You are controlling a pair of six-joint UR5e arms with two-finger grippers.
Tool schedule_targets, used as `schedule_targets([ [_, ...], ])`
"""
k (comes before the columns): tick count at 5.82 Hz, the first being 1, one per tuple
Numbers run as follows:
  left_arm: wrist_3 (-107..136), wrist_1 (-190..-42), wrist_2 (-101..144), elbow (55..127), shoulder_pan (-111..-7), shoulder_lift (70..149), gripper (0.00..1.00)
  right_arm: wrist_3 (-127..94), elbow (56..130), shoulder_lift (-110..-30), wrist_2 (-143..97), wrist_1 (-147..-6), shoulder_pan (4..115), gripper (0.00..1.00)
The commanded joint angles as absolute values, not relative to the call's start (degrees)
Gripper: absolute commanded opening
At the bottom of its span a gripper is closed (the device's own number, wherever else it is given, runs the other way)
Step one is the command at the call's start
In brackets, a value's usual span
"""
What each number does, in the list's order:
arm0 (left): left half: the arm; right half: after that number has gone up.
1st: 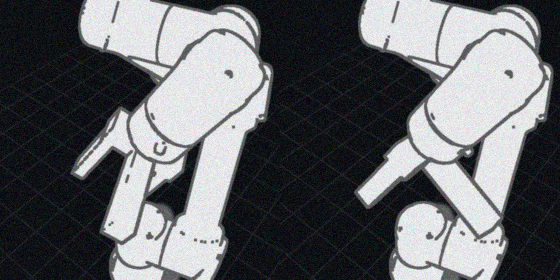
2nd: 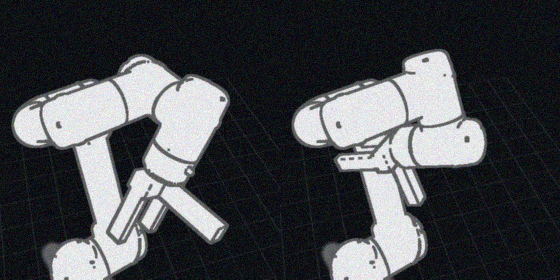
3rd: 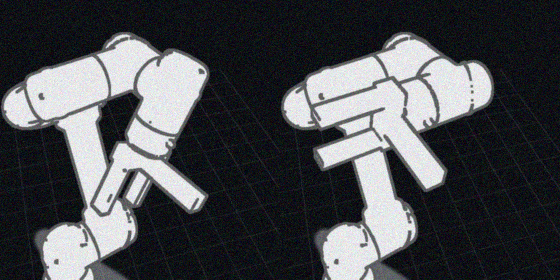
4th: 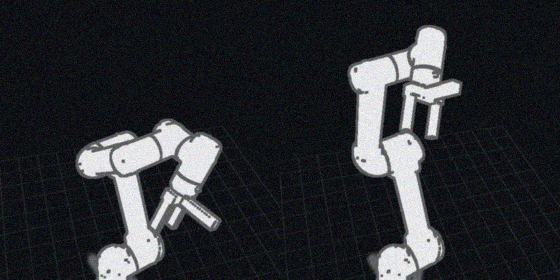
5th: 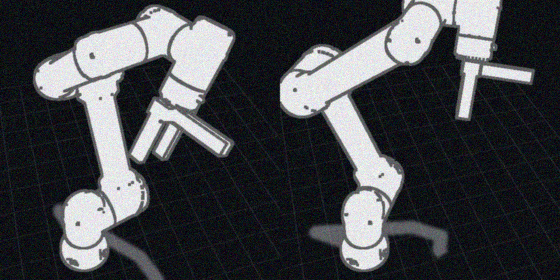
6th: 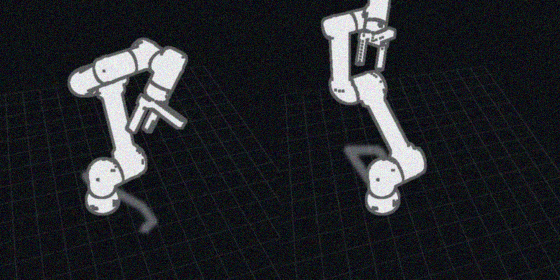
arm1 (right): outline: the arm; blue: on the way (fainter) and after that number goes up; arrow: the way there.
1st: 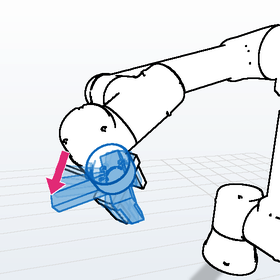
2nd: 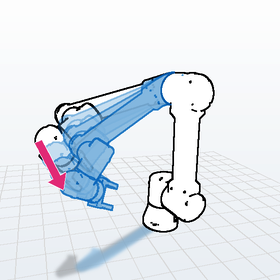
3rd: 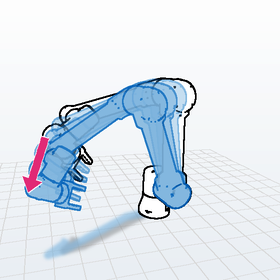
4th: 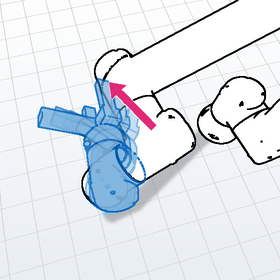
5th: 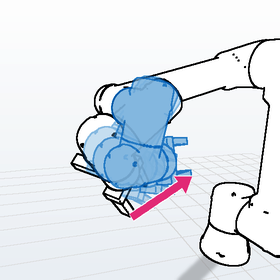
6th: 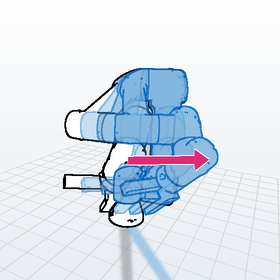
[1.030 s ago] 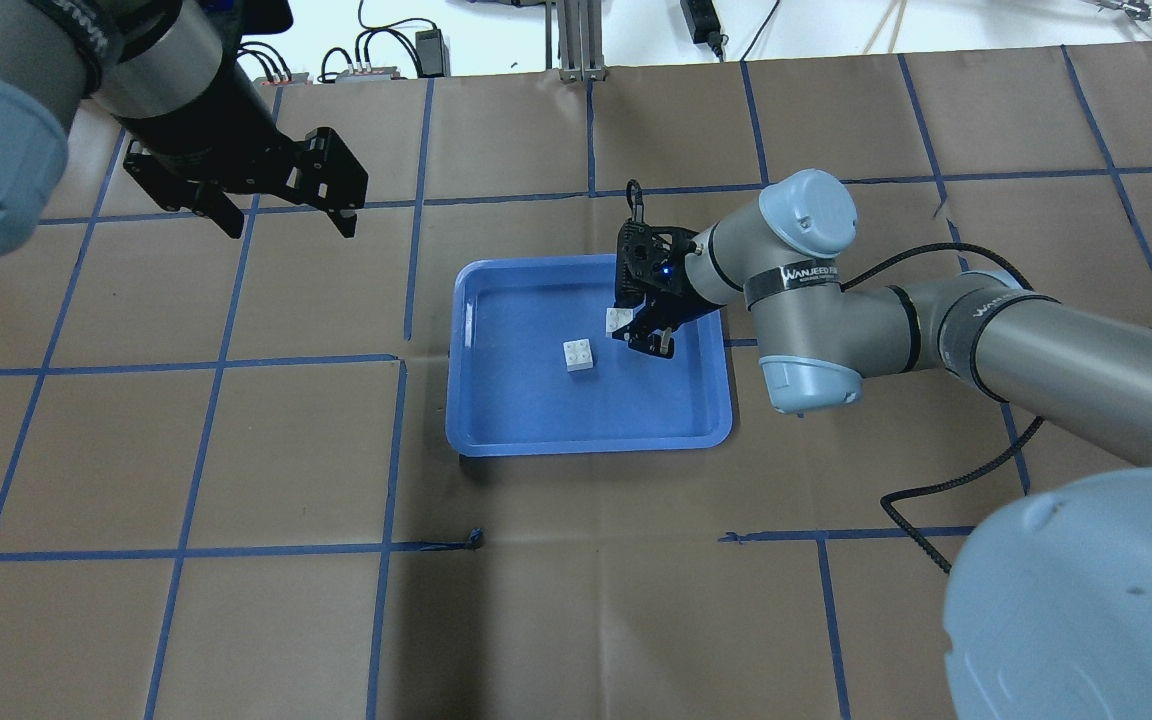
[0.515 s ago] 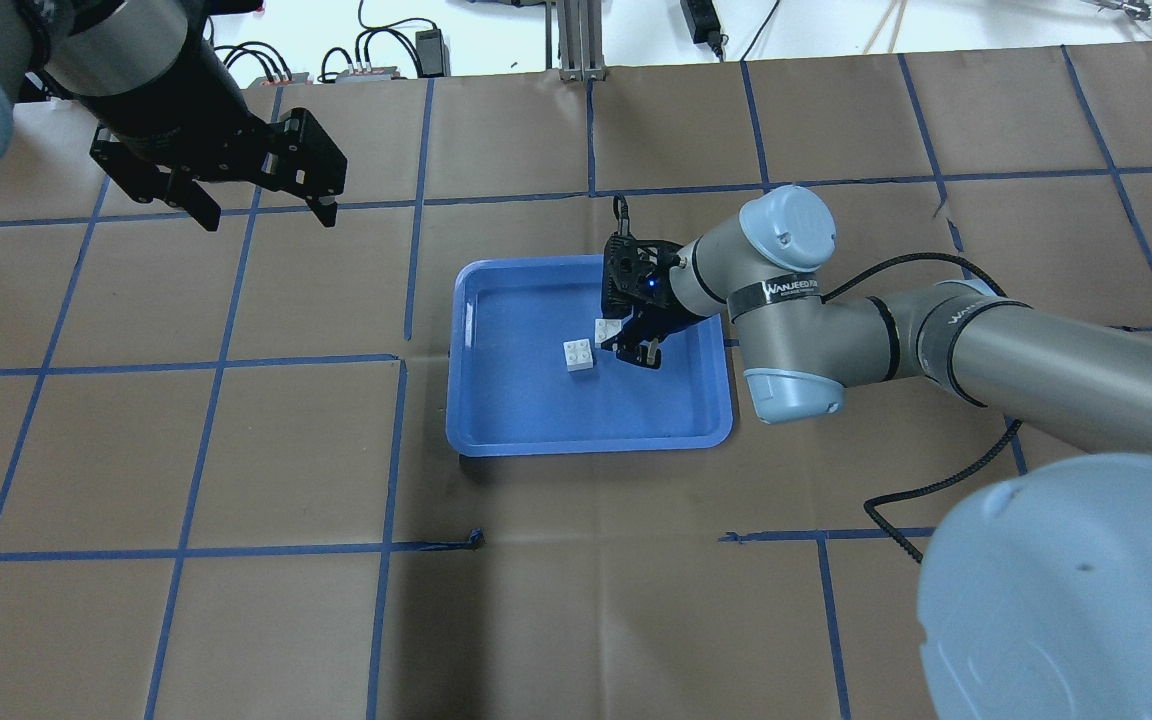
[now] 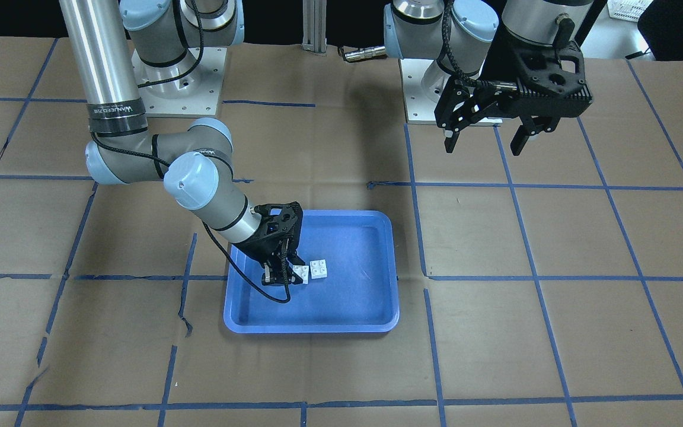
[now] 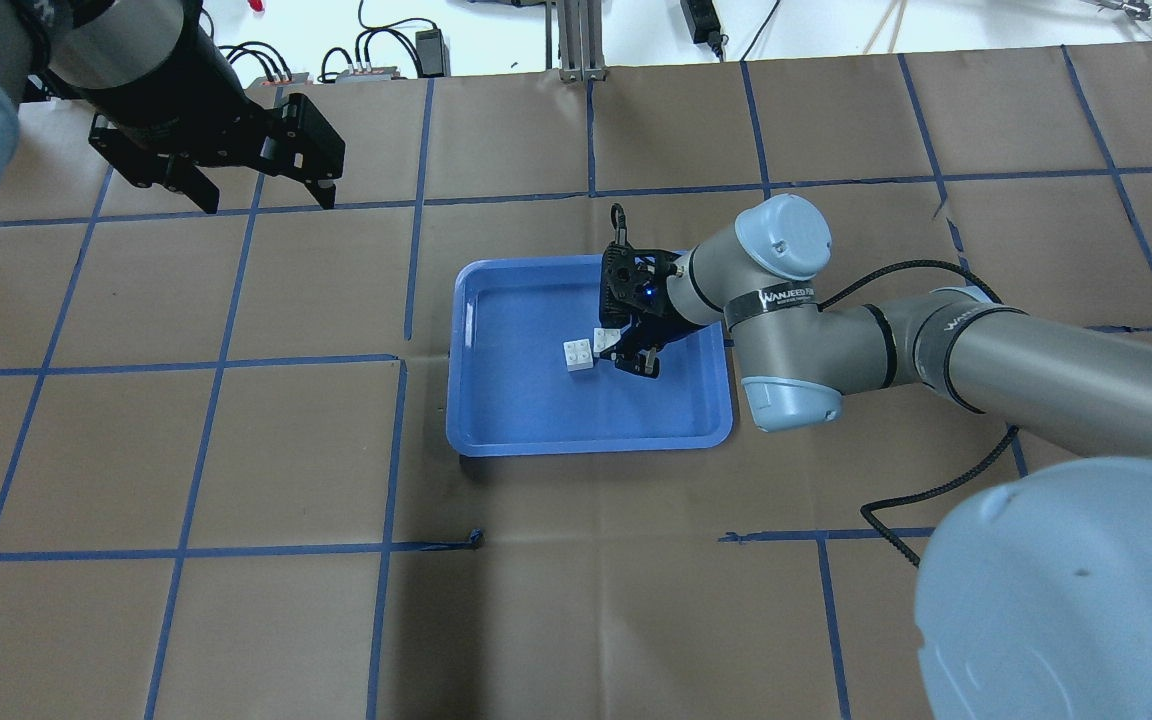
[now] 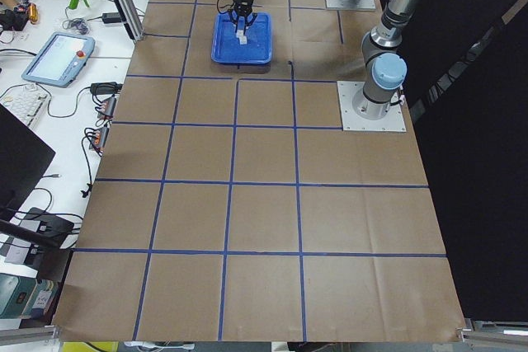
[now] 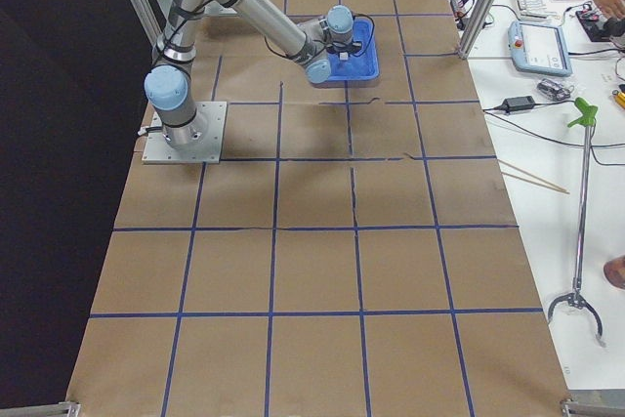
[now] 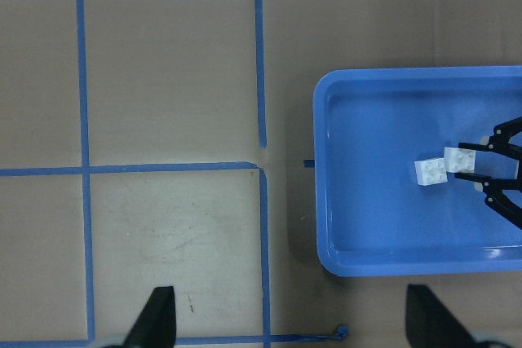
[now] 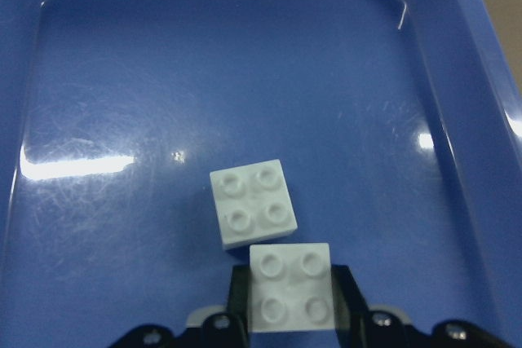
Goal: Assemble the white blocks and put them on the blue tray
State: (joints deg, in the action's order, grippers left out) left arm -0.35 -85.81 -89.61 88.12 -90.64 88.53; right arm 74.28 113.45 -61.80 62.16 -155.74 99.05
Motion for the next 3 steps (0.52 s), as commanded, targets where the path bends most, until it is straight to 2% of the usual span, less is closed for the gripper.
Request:
schedule_targets([
  [1, -0.35, -84.82, -90.0, 89.03, -90.7, 88.07, 0.99, 73.92, 113.82, -62.22, 62.05, -155.74, 99.14, 0.29],
  [3, -0.35, -84.81, -90.09, 89.12, -90.79, 88.15, 0.99, 73.31, 113.82, -62.23, 61.96, -155.74, 99.49, 0.29],
])
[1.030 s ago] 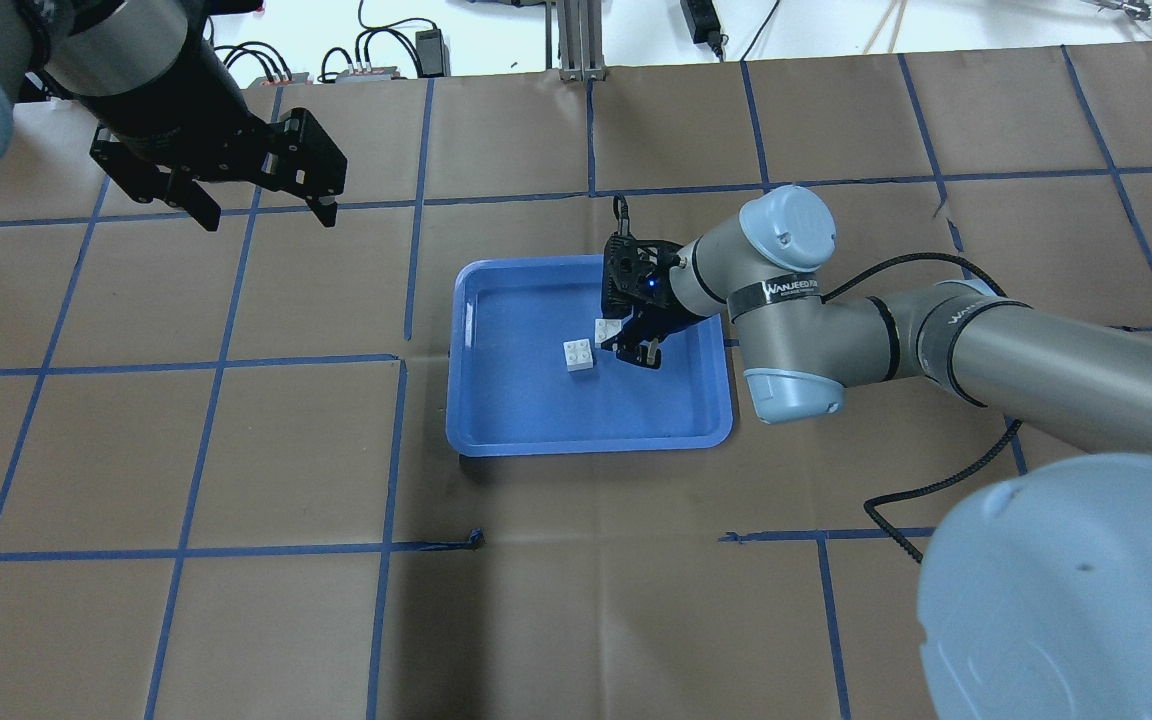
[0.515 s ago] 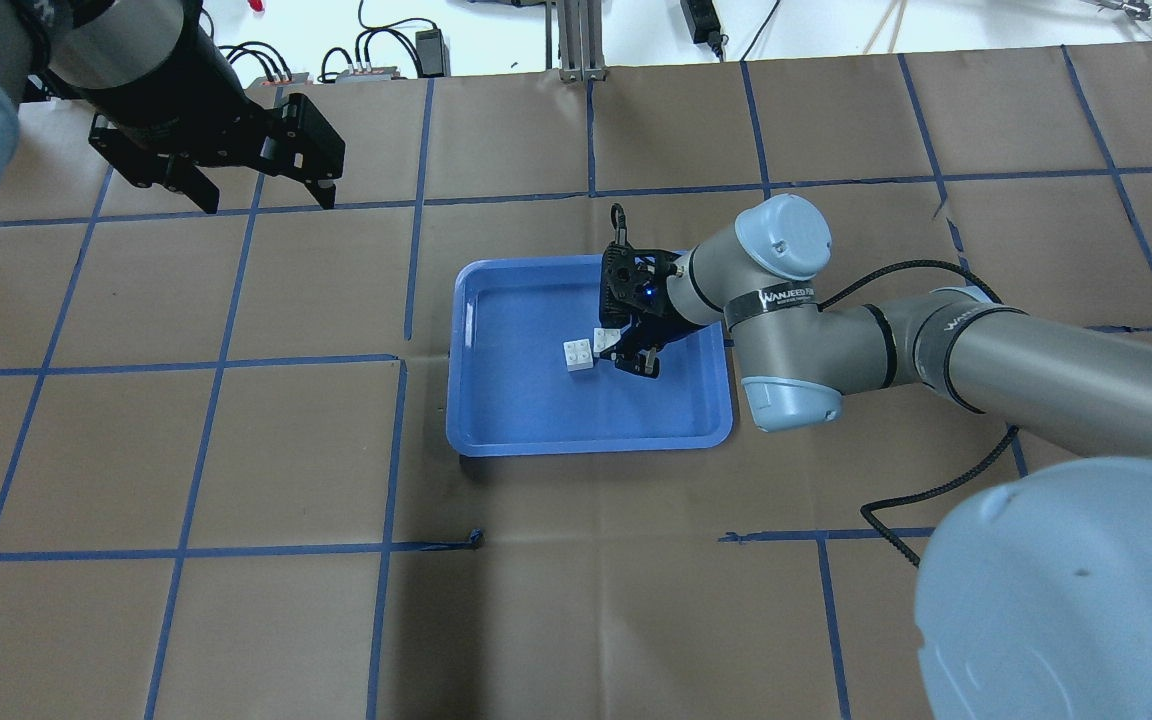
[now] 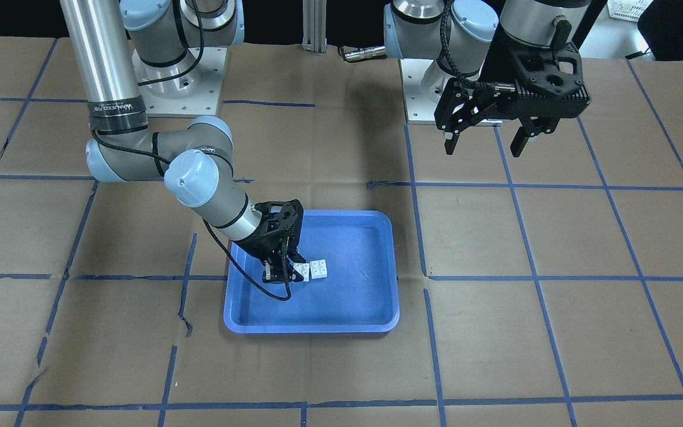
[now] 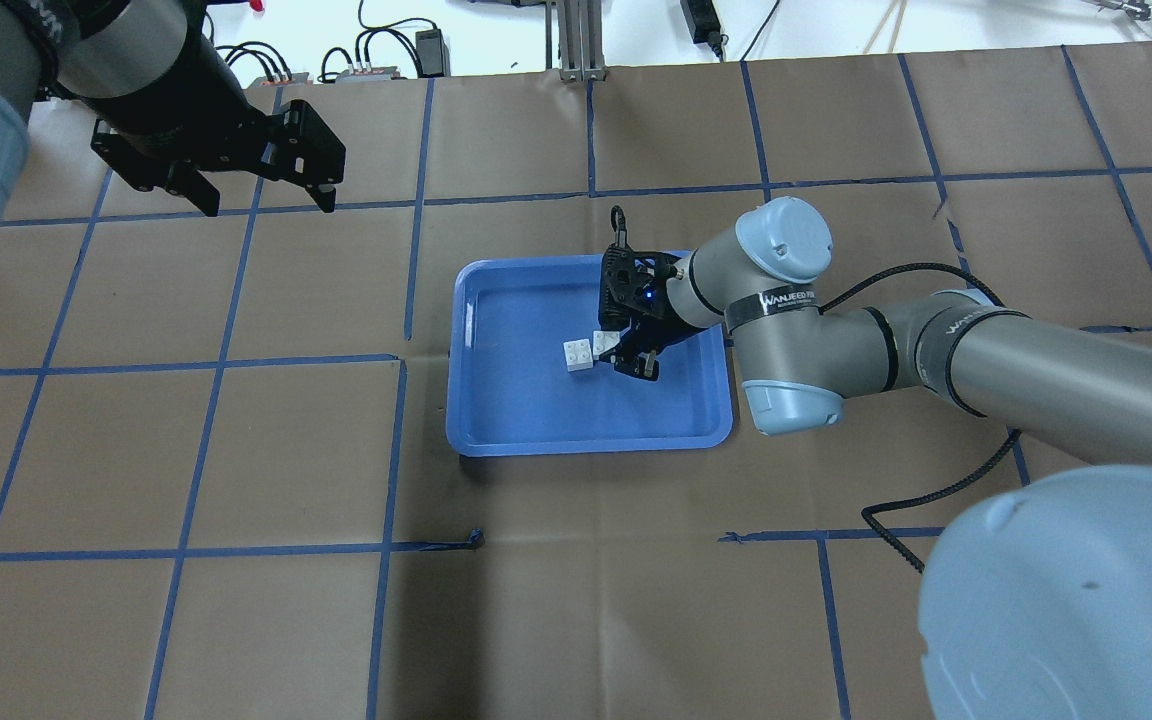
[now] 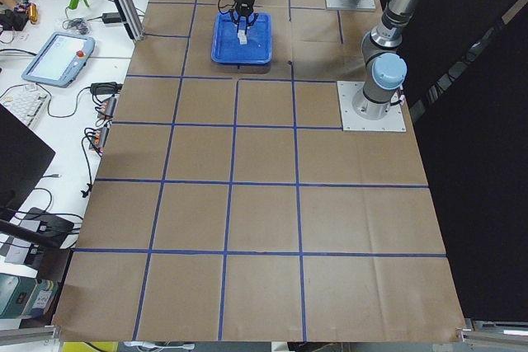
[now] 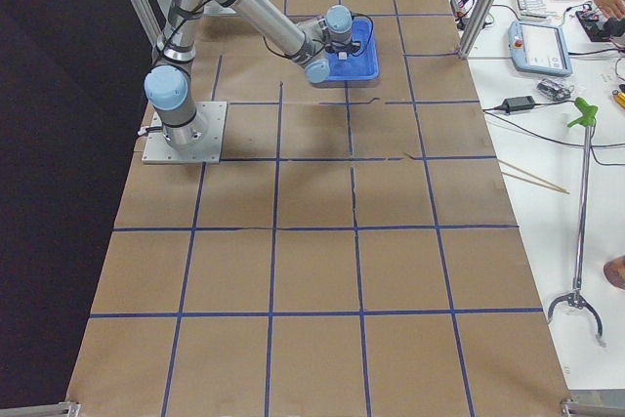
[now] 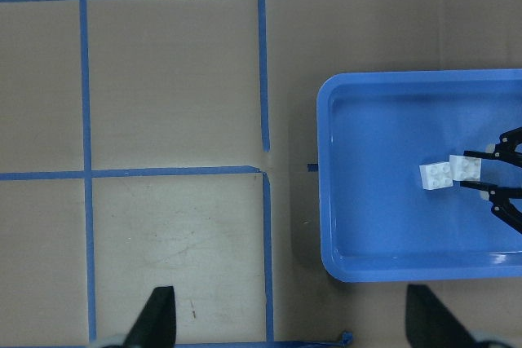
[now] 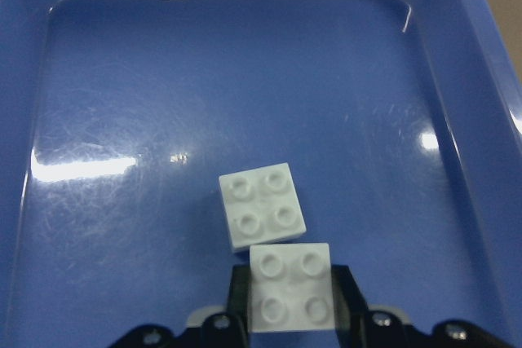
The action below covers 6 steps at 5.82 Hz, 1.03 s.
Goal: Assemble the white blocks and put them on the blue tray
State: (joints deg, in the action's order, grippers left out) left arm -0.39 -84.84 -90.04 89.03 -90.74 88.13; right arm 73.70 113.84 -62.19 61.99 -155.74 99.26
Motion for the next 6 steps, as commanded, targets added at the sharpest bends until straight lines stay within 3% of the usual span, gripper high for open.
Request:
schedule_targets([
  [1, -0.35, -84.81, -90.09, 89.12, -90.79, 88.15, 0.99, 72.69, 113.82, -62.23, 61.79, -155.74, 99.67, 0.29],
  [6, -0.44, -84.73, -90.18, 89.91, -90.88, 87.98, 0.99, 72.51, 113.82, -61.96, 61.79, -155.74, 99.93, 0.29],
])
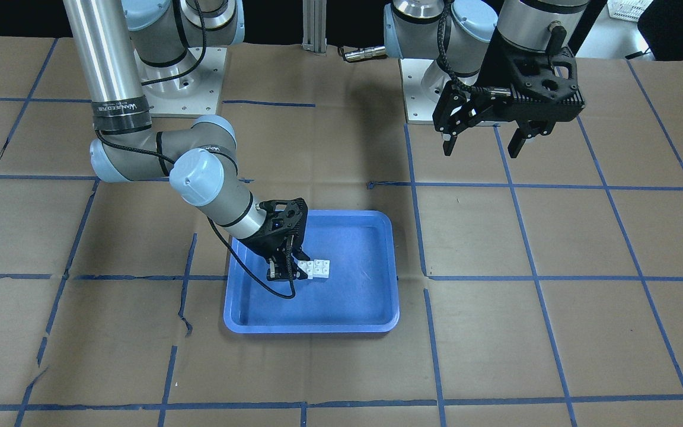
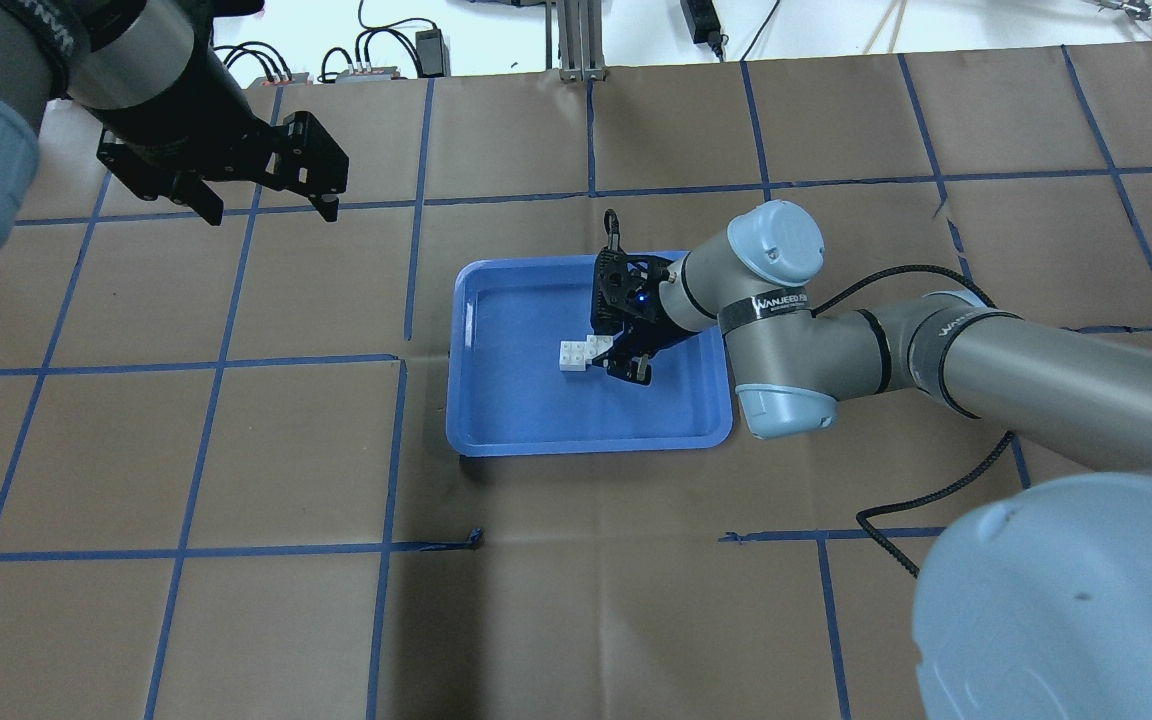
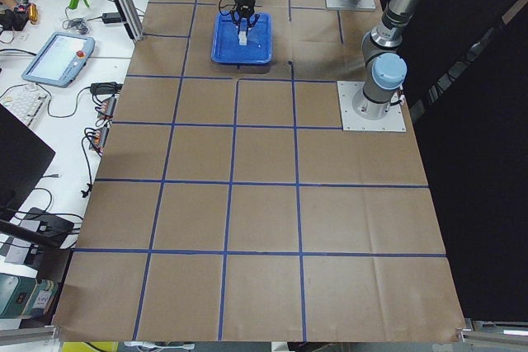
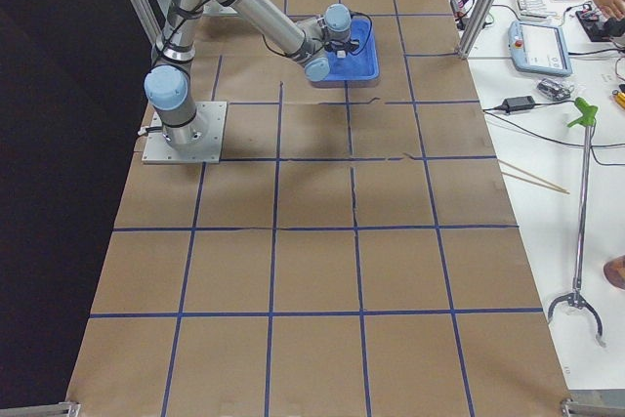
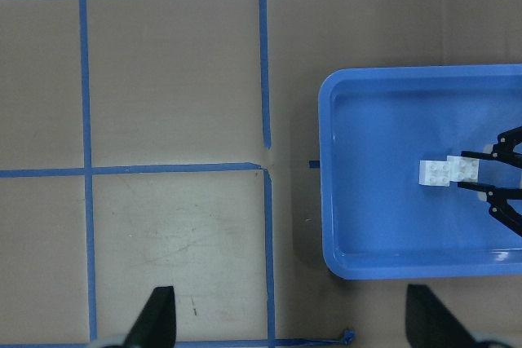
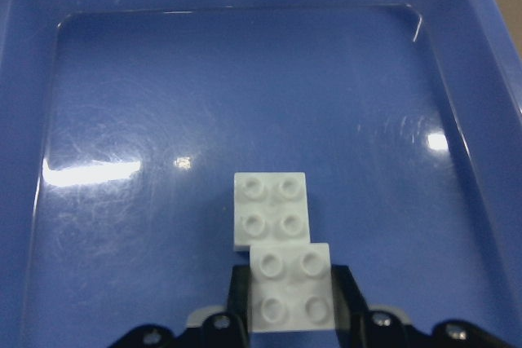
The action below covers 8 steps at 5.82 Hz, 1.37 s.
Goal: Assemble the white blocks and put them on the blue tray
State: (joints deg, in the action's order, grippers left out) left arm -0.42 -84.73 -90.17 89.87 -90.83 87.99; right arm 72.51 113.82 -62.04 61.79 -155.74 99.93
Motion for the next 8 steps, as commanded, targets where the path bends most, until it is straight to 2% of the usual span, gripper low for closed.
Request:
schedule_targets([
  [1, -0.35, -84.81, -90.26, 89.91, -90.88, 87.98, 0.99, 72.51, 113.82, -61.96, 61.79, -155.74, 99.93, 0.29],
  [8, -0.44, -84.82, -90.26, 90.61, -91.05, 87.98, 0.99, 72.51, 114.35, -62.14, 61.79, -155.74, 100.28, 0.3],
])
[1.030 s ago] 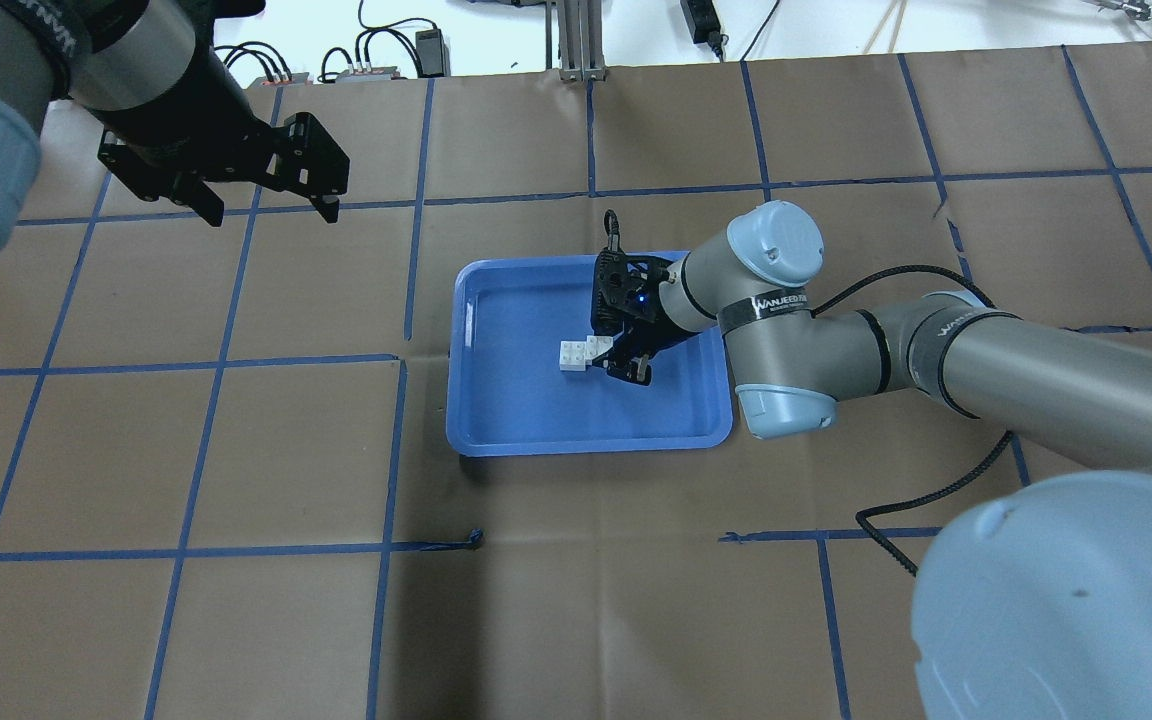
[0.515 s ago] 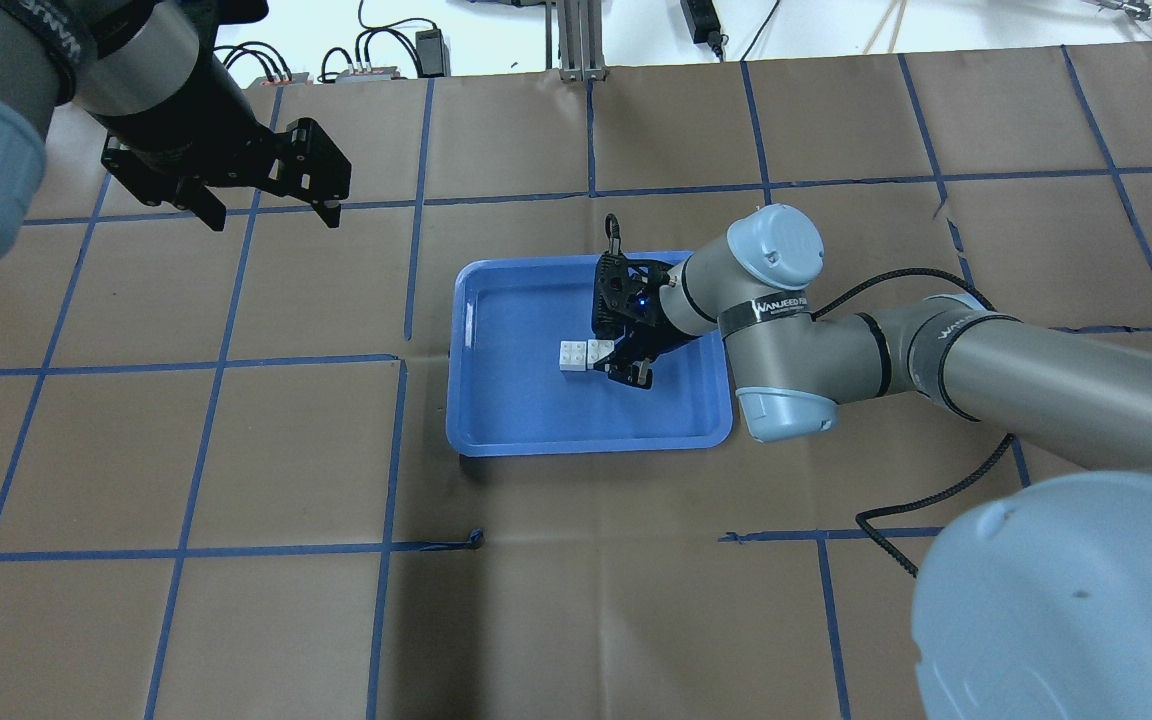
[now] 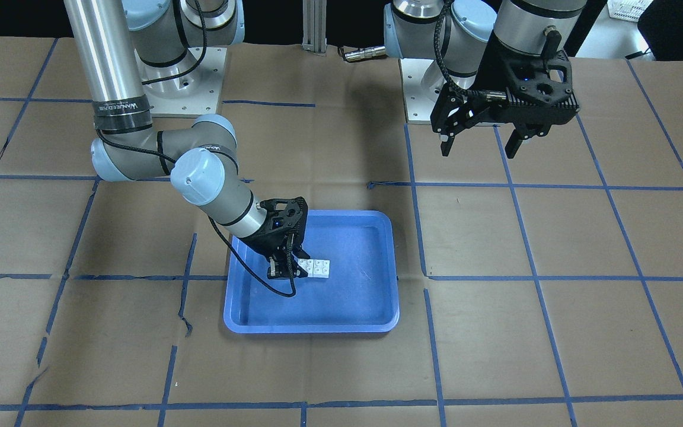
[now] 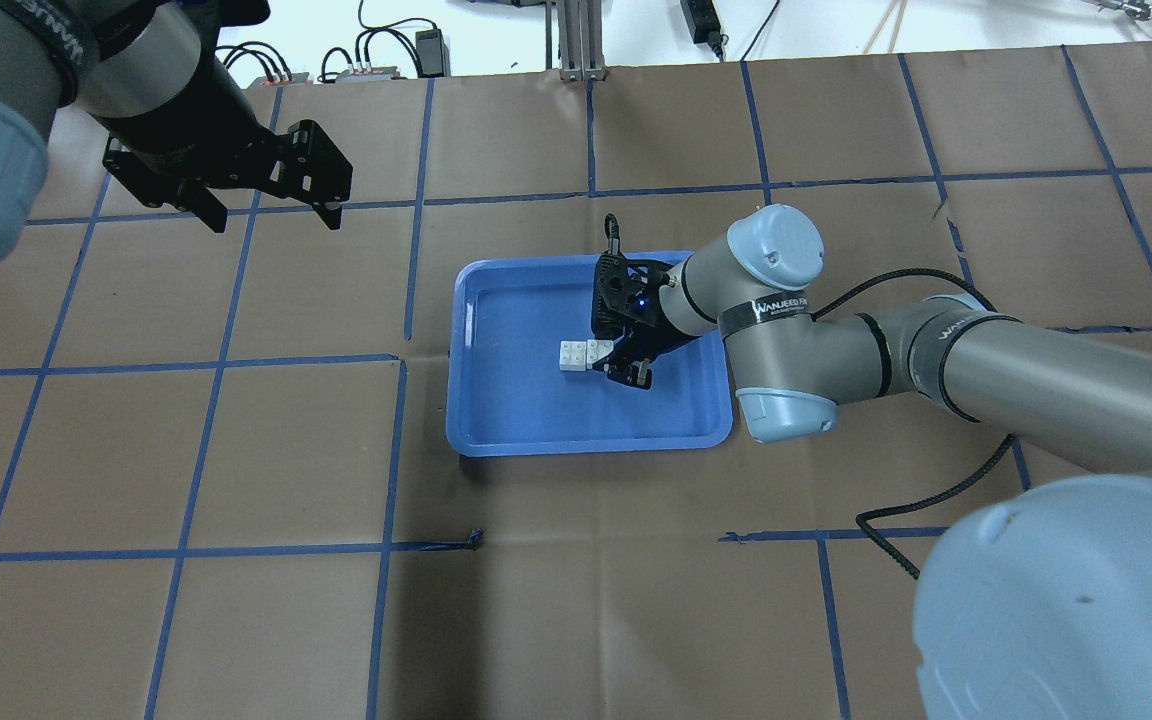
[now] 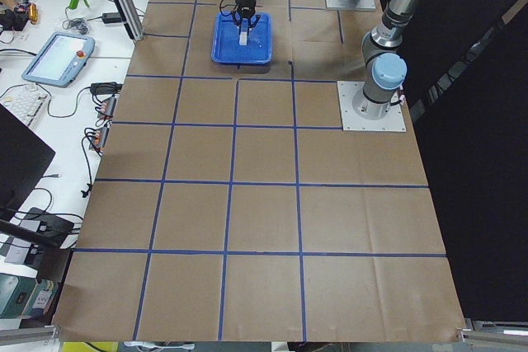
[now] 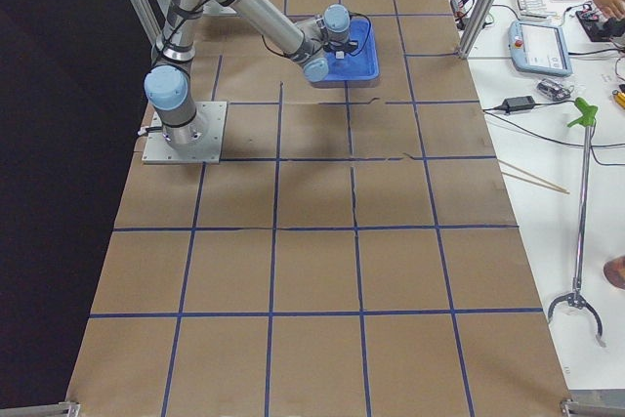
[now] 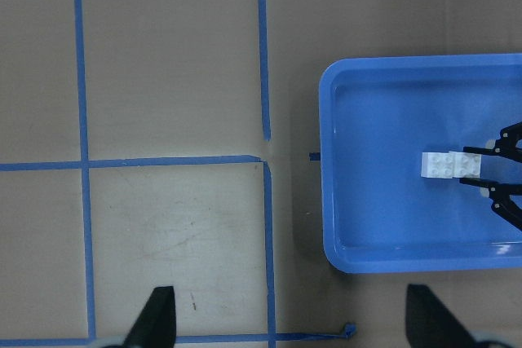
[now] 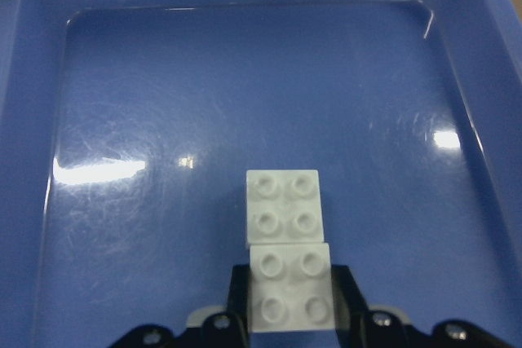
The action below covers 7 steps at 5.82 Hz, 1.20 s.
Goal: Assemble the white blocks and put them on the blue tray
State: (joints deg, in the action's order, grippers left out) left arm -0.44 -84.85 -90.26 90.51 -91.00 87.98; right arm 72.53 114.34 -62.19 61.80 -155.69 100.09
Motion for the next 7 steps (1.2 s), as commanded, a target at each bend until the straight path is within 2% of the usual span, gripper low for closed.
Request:
schedule_targets([
  [1, -0.44, -84.81, -90.26, 90.79, -91.05, 87.98, 0.99, 72.51, 114.35, -62.14, 61.79, -155.74, 100.28, 0.3],
  [2, -0.44, -84.81, -90.26, 90.97, -91.14, 87.89, 0.99, 72.51, 114.35, -62.14, 61.79, -155.74, 100.28, 0.3],
  [4, -0.44, -84.9, -90.26, 90.97, -91.14, 87.8, 0.99, 71.29, 114.35, -61.96, 61.7, -155.74, 100.28, 0.46],
  [7, -0.44, -84.99, -90.26, 90.97, -91.41, 87.8, 0.99, 71.28, 114.35, -61.96, 61.7, -155.74, 100.28, 0.52],
])
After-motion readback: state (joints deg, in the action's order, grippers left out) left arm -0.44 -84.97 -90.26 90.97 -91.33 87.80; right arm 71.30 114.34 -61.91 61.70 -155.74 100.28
